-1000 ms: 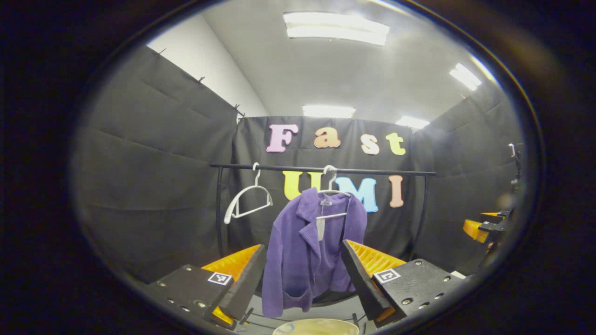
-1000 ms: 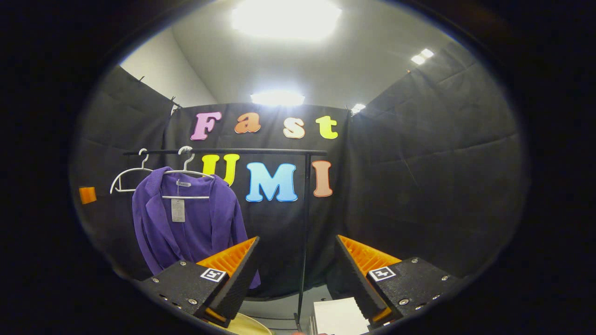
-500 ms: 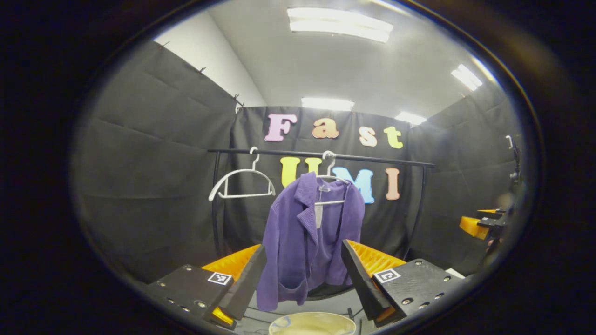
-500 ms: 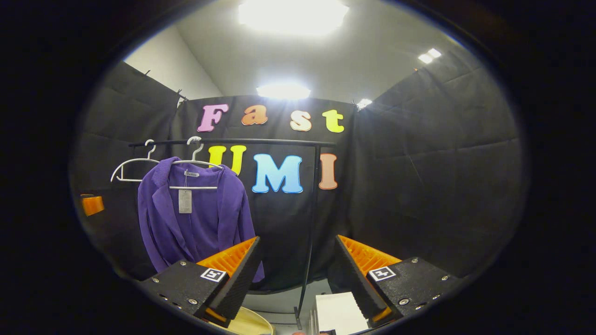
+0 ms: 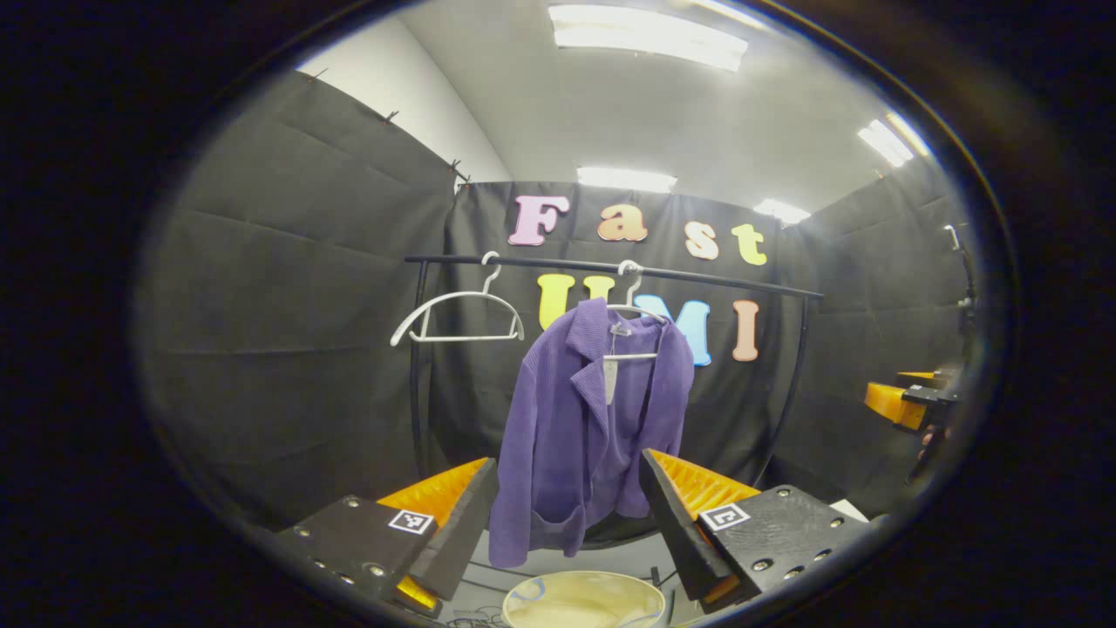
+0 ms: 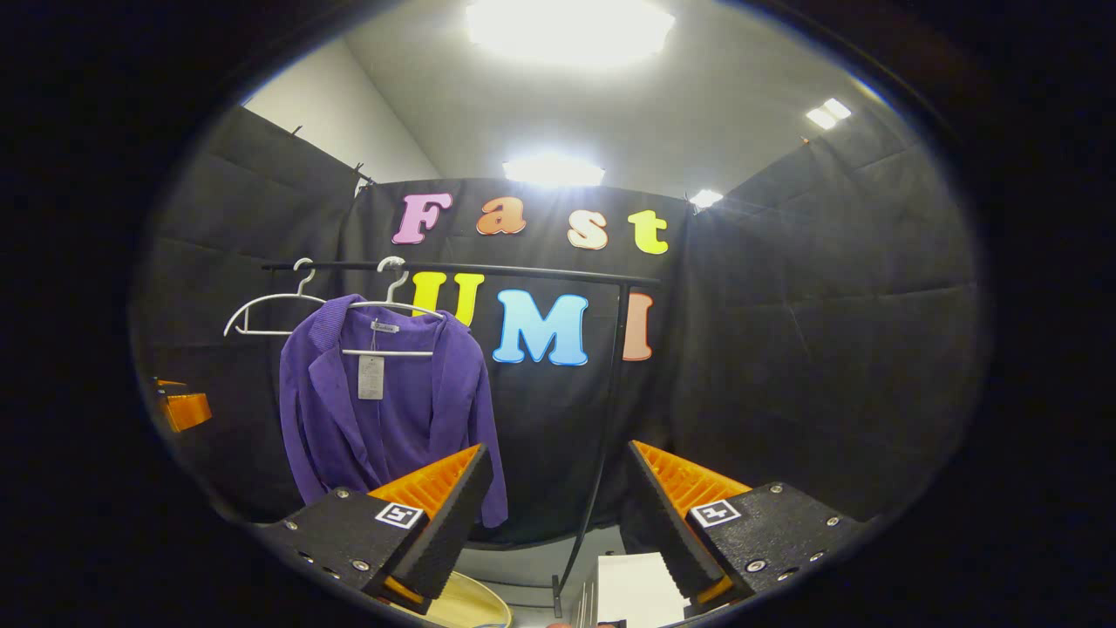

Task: Grasp the clothes on the hanger with both hands and then place them into the laundry hamper below.

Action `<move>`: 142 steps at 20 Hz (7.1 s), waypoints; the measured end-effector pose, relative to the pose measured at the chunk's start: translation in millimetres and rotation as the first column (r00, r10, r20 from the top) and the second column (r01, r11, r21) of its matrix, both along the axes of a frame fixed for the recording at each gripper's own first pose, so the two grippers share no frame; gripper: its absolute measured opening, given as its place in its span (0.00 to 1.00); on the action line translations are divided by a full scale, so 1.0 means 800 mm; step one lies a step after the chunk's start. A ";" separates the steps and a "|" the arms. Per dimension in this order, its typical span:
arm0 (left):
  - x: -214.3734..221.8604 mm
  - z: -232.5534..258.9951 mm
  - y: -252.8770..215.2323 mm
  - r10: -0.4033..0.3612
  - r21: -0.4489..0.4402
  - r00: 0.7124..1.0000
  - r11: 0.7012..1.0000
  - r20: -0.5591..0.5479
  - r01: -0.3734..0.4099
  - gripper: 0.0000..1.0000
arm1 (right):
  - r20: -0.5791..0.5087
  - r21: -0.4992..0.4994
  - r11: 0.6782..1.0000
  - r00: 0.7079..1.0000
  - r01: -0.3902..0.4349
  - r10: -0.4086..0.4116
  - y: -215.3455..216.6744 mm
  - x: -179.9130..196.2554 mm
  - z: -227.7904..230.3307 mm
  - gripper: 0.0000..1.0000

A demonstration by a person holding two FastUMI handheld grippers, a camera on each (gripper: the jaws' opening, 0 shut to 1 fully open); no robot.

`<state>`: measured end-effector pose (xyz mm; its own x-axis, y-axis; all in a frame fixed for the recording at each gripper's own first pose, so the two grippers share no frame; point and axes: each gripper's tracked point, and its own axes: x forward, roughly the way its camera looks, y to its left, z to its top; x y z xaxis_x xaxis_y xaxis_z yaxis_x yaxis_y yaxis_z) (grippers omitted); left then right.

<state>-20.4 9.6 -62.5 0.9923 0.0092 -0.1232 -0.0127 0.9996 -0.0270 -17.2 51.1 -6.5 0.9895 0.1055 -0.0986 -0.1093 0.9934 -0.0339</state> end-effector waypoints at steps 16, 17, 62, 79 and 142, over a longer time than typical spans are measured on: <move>0.124 0.027 -0.024 0.137 -0.019 0.990 0.990 -0.012 -0.137 0.94 | -0.078 0.176 0.947 0.956 -0.267 0.284 0.124 0.158 -0.020 0.95; 0.139 0.028 -0.028 0.144 -0.024 0.989 0.989 -0.015 -0.144 0.94 | -0.073 0.196 0.939 0.951 -0.283 0.302 0.135 0.176 -0.017 0.95; 0.393 -0.042 -0.010 0.373 -0.104 0.927 0.924 0.028 -0.369 0.23 | -0.010 0.375 0.811 0.873 -0.450 0.488 0.286 0.472 -0.051 0.01; 0.358 0.021 -0.011 0.330 -0.089 0.936 0.943 0.124 -0.321 0.02 | 0.084 0.232 0.844 0.874 -0.484 0.478 0.247 0.466 -0.034 0.00; 0.276 -0.107 0.070 0.056 -0.079 0.988 0.995 -0.140 -0.068 0.02 | -0.036 -0.103 0.961 0.966 -0.258 0.256 0.103 0.393 -0.116 0.00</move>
